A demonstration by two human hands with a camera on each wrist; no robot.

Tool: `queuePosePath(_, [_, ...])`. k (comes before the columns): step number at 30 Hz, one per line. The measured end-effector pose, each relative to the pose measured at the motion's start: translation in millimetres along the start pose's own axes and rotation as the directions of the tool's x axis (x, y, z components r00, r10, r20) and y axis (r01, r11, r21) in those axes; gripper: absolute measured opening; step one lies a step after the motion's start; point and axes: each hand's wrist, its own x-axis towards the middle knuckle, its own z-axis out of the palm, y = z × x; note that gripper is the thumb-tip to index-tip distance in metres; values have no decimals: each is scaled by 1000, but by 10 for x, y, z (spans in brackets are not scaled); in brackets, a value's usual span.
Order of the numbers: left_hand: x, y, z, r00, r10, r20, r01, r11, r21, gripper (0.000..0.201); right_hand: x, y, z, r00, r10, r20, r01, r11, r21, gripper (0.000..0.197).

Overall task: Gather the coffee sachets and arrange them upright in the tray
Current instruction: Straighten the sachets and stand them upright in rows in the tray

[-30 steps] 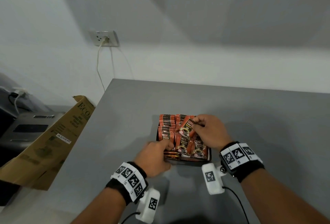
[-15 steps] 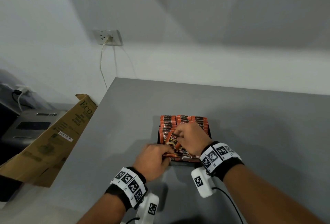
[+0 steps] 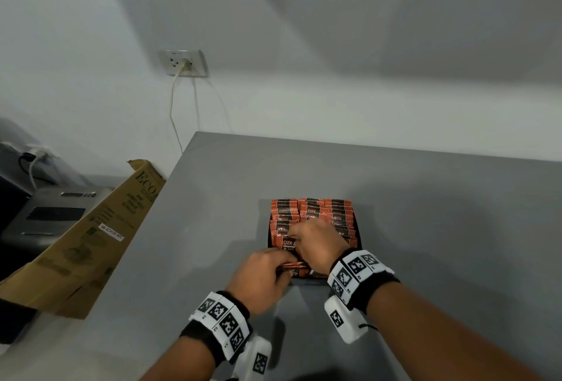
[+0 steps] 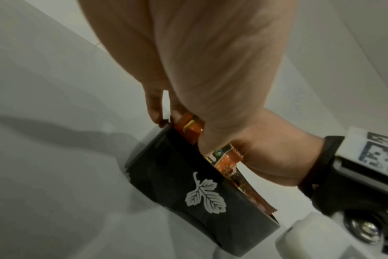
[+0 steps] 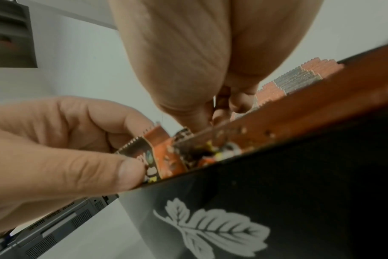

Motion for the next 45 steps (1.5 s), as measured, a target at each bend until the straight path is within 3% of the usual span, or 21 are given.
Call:
queuePosePath(3, [-10, -5, -5, 1000, -2, 2, 2, 1000, -11, 28, -7, -18, -8, 1000, -19, -8, 19, 1000, 22, 16])
queuePosePath(7, [-22, 9, -10, 1000, 5, -4, -5, 1000, -6, 28, -107, 51, -197, 982, 2, -191, 10, 998, 63, 12])
queuePosePath(8, [-23, 6, -4, 1000, 0, -12, 0, 1000, -5, 28, -168, 89, -256, 987, 28, -157, -22, 999, 37, 13])
queuePosePath(11, [-23, -3, 18, 1000, -19, -17, 19, 1000, -8, 29, -322, 155, -297, 993, 61, 99, -53, 995, -82, 22])
queuePosePath(13, [-10, -1, 22, 1000, -15, -19, 15, 1000, -4, 31, -375, 159, -230, 982, 66, 176, -47, 993, -106, 21])
queuePosePath(17, [21, 30, 25, 1000, -8, -13, 8, 1000, 15, 36, -363, 206, -134, 992, 57, 111, -45, 994, -101, 16])
queuePosePath(32, [20, 51, 18, 1000, -6, -3, 6, 1000, 18, 30, -498, 165, -78, 994, -74, 79, 76, 997, -16, 27])
queuePosePath(39, [27, 67, 24, 999, -41, -7, 41, 999, -9, 28, -516, 214, -221, 995, 20, 100, -29, 996, 87, 23])
queuePosePath(42, [24, 58, 37, 997, -59, -42, 57, 997, -55, 24, -584, 226, -530, 973, 98, 207, -115, 991, 73, 23])
queuePosePath(45, [25, 63, 56, 995, -67, -76, 58, 992, -110, 23, -627, 225, -639, 920, 114, 376, -121, 993, -4, 43])
